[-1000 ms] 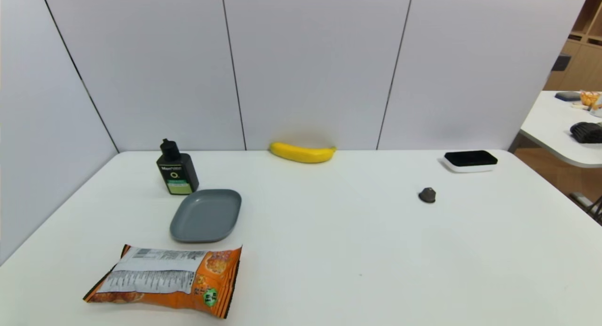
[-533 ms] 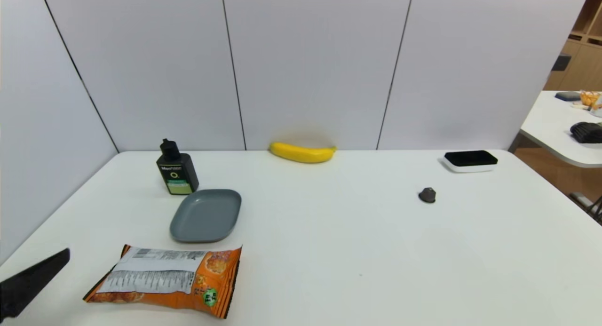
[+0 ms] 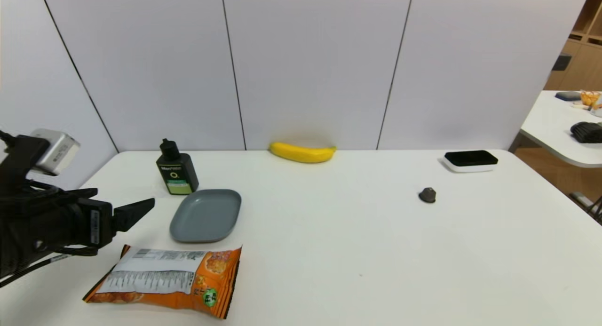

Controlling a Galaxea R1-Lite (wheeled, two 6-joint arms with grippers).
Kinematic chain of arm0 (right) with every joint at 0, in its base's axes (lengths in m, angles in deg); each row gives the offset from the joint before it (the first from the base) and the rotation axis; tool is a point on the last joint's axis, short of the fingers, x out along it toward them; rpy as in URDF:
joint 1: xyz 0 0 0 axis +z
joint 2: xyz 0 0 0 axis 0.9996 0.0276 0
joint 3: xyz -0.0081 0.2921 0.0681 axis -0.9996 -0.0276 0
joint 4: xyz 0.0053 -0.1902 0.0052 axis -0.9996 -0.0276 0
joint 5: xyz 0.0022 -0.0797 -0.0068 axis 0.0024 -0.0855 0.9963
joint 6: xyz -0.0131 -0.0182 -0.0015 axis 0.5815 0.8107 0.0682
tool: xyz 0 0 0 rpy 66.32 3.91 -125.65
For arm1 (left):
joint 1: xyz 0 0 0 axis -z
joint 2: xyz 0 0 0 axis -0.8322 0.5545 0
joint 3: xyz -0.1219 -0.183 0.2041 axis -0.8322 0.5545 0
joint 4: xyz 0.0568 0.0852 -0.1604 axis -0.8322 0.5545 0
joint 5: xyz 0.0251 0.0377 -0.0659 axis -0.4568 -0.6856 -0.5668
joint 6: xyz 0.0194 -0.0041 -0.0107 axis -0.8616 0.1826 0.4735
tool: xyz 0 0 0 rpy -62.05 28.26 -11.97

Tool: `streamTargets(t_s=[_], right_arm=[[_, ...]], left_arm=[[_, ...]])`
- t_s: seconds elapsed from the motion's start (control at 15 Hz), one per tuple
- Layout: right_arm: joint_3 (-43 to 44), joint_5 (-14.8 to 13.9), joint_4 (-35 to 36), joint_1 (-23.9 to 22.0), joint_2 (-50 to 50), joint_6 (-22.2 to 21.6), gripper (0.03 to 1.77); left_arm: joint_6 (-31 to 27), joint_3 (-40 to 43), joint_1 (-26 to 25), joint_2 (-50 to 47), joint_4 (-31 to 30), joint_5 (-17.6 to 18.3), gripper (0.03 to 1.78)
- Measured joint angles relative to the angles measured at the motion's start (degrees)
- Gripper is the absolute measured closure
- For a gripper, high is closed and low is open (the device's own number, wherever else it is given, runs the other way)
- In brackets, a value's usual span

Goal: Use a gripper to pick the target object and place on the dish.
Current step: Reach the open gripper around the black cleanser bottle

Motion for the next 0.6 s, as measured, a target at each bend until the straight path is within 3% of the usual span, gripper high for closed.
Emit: streamTargets(t_s=[0.4,0.6], right_arm=[[0.0,0.0,0.0,0.0,0.0,0.0,0.09],[0.0,0.0,0.0,0.0,0.0,0.0,0.09]], left_arm=[[1.6,9.4,0.0,17.4,-34.4,0.0,0.12],[2.0,9.8,-0.2,23.8,-45.5,0.0,0.12]])
